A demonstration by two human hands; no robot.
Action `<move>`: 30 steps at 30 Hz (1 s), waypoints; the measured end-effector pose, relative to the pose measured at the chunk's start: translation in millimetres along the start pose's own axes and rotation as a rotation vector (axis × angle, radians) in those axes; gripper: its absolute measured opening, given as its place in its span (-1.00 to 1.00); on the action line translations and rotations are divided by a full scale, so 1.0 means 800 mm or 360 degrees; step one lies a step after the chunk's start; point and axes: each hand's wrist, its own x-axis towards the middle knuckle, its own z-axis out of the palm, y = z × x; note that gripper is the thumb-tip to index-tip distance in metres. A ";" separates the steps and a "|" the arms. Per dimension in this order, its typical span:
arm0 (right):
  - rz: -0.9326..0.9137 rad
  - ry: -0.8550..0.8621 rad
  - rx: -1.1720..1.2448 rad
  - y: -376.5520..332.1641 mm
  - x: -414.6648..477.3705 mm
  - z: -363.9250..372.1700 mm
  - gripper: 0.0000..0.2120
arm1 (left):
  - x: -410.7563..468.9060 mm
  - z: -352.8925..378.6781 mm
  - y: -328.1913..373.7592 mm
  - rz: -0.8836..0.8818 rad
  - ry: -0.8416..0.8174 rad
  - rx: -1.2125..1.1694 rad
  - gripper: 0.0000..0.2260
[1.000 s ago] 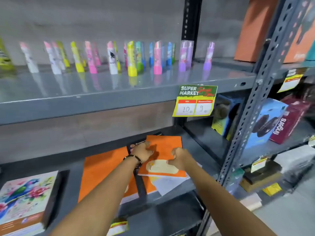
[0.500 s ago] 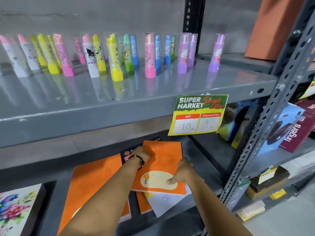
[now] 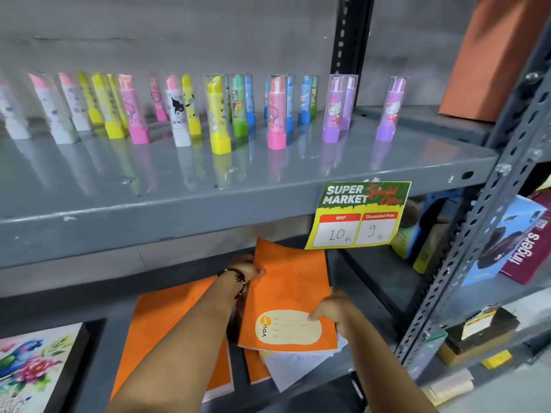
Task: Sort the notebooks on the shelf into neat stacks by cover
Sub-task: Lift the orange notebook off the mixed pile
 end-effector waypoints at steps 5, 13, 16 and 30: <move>-0.0206 -0.0049 0.0572 -0.001 -0.036 -0.021 -0.65 | -0.054 -0.021 0.012 0.0096 -0.0139 -0.0417 -0.67; -0.0407 -0.0221 0.0864 -0.004 -0.060 -0.024 -0.56 | -0.086 -0.048 0.008 0.0281 -0.0192 -0.0537 -0.57; -0.0425 -0.0265 0.0841 -0.006 -0.065 -0.024 -0.61 | -0.090 -0.053 0.005 0.0262 -0.0168 -0.0574 -0.61; -0.0397 -0.0643 0.0675 -0.076 -0.066 0.114 -0.71 | -0.119 -0.195 -0.060 0.0023 0.0277 -0.0363 -0.61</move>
